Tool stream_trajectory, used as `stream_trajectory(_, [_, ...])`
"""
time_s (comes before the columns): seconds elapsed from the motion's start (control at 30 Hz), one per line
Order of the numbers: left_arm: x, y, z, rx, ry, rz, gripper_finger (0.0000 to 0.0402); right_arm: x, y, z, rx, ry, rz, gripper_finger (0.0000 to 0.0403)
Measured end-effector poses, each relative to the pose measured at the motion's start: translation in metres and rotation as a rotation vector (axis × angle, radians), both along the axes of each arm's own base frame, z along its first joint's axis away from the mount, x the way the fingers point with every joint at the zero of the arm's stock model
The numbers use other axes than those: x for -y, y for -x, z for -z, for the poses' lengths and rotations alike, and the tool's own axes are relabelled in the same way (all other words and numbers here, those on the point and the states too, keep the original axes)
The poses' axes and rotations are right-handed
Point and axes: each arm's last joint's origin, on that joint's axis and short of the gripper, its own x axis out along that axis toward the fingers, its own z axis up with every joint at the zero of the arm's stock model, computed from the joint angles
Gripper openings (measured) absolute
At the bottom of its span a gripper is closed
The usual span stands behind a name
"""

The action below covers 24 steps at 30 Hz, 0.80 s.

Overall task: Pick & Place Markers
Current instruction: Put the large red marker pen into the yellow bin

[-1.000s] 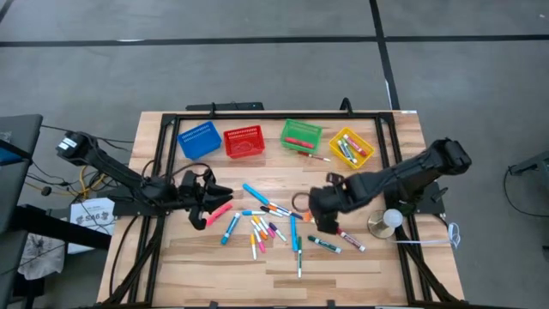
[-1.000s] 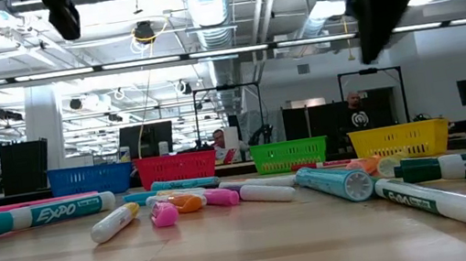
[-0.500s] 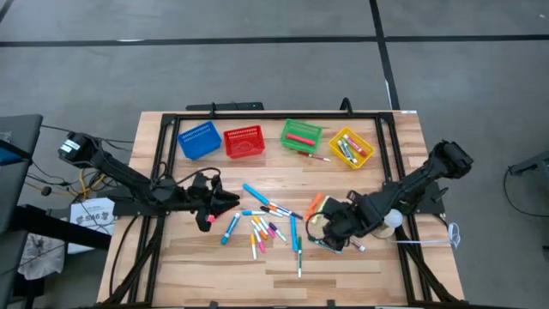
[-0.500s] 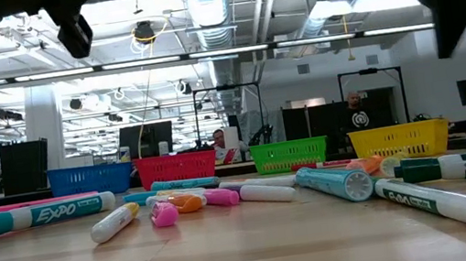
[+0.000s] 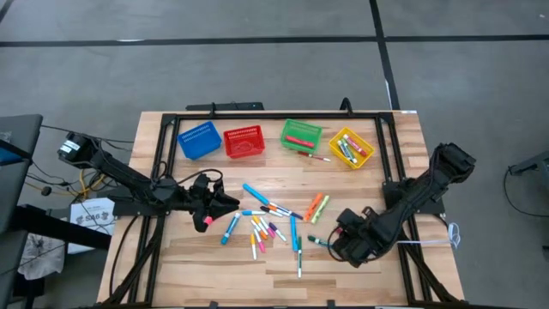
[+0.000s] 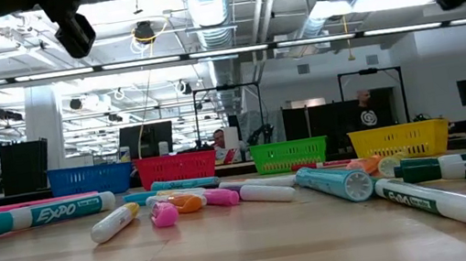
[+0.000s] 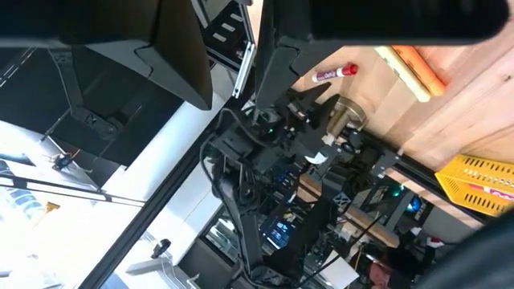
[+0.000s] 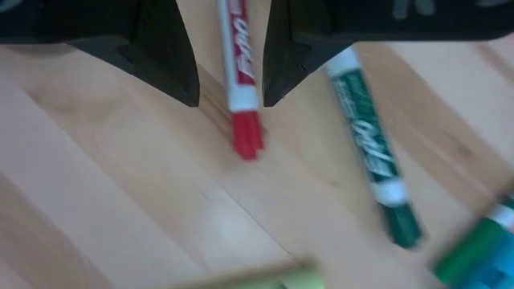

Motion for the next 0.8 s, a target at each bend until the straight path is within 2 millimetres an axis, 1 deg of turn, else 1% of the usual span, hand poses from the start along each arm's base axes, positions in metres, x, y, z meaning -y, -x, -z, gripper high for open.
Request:
stream_trajectory(0.13, [0.0,0.0,0.0,0.0,0.001,0.0,0.0097,-0.002,0.009,0.007,-0.005,0.0,0.036,0.0131])
stream_trajectory(0.23, [0.0,0.0,0.0,-0.002,0.017,0.003,0.0097,-0.002,0.011,0.011,0.003,-0.01,0.046,0.0137])
stream_trajectory(0.4, [0.0,0.0,0.0,-0.002,0.018,0.004,0.0097,-0.003,0.006,0.018,0.052,-0.053,0.014,0.0156])
stream_trajectory(0.6, [0.0,0.0,0.0,-0.004,0.027,0.011,0.0097,0.003,0.0,0.018,0.065,-0.053,0.033,0.0187])
stream_trajectory(0.7, [0.001,0.0,0.003,-0.035,0.032,0.032,0.0097,0.005,-0.002,0.018,0.072,-0.046,0.046,0.0198])
stream_trajectory(0.8, [0.003,0.0,0.01,-0.106,0.02,0.053,0.0097,0.006,-0.003,0.018,0.077,-0.039,0.041,0.0203])
